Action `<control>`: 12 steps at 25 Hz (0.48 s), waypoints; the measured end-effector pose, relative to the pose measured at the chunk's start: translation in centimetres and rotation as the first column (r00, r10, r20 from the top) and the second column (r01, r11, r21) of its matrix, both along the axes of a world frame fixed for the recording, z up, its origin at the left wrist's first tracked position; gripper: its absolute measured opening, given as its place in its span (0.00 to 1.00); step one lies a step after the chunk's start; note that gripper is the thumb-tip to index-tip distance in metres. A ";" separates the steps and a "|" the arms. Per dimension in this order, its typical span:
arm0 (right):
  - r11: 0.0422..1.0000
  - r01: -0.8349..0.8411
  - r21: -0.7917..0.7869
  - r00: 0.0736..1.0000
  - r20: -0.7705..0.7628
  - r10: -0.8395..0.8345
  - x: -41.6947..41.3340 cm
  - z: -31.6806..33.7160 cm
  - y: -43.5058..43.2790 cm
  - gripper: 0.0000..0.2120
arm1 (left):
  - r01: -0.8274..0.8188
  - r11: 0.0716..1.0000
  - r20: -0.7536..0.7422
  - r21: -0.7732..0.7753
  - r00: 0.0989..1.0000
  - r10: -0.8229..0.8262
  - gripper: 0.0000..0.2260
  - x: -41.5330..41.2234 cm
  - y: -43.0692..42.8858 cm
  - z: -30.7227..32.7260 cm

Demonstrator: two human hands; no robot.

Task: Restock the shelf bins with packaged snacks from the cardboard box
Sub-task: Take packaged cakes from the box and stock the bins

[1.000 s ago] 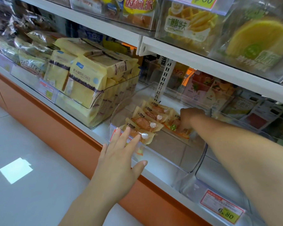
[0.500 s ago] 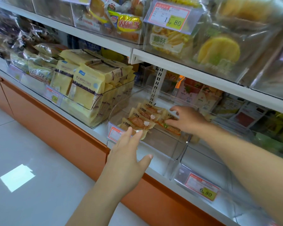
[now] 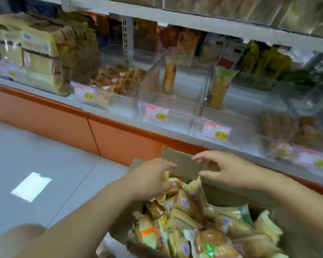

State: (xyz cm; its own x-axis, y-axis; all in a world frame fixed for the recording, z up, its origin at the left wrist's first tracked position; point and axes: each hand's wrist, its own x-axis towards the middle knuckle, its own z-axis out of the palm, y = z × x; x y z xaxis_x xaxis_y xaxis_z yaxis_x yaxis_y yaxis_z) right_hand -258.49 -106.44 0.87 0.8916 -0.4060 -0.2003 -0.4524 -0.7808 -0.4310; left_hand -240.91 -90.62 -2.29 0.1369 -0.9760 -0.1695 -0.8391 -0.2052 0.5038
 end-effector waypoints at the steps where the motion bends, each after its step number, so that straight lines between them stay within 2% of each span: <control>1: 1.000 0.005 -0.015 0.996 -0.094 -0.006 -2.5 -1.7 -0.2 0.18 | 0.026 0.998 0.001 0.058 1.000 -0.026 0.26 -1.0 -0.1 -1.3; 3: 0.994 0.100 0.032 0.975 -0.201 -0.092 -6.7 -4.7 -0.3 0.17 | 0.065 0.986 0.003 0.155 0.998 -0.066 0.26 -2.5 -0.2 -3.6; 6: 0.962 0.251 0.107 0.939 -0.268 -0.215 -9.4 -8.3 0.2 0.17 | 0.087 0.964 0.013 0.251 0.996 -0.093 0.24 -3.6 -0.1 -6.0; 9: 0.925 0.320 0.206 0.934 -0.234 -0.271 -8.5 -10.9 0.9 0.21 | 0.087 0.940 0.040 0.330 0.994 -0.106 0.32 -4.3 -0.2 -7.9; 12: 0.853 0.413 0.320 0.910 -0.188 -0.370 -6.7 -12.9 1.0 0.28 | 0.052 0.941 0.071 0.336 0.994 -0.080 0.37 -5.4 -1.2 -8.8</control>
